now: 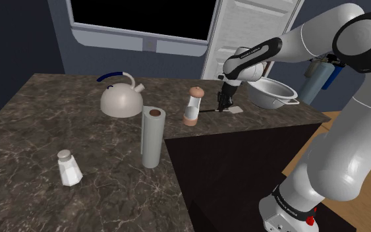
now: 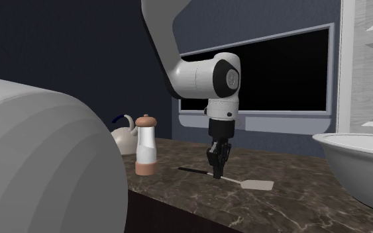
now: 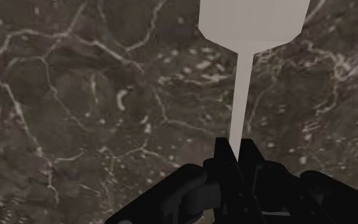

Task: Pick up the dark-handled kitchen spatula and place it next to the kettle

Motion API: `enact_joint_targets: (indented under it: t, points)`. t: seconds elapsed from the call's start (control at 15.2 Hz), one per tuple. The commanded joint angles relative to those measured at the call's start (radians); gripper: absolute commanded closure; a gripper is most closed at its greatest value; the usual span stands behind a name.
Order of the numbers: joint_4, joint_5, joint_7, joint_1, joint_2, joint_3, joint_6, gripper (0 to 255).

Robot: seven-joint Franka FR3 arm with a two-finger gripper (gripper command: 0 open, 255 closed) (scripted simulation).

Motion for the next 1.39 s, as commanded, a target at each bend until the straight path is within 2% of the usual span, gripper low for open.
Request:
enact_joint_targets:
  t: [0.0,0.33,1.32]
  points:
    - [0.000,0.000,0.000,0.000,0.000,0.000,0.000,255]
    - [0.000,0.000,0.000,0.000,0.000,0.000,0.000,255]
    - [0.094,-0.090,0.074,0.003,-0.122,0.004,-0.194,255]
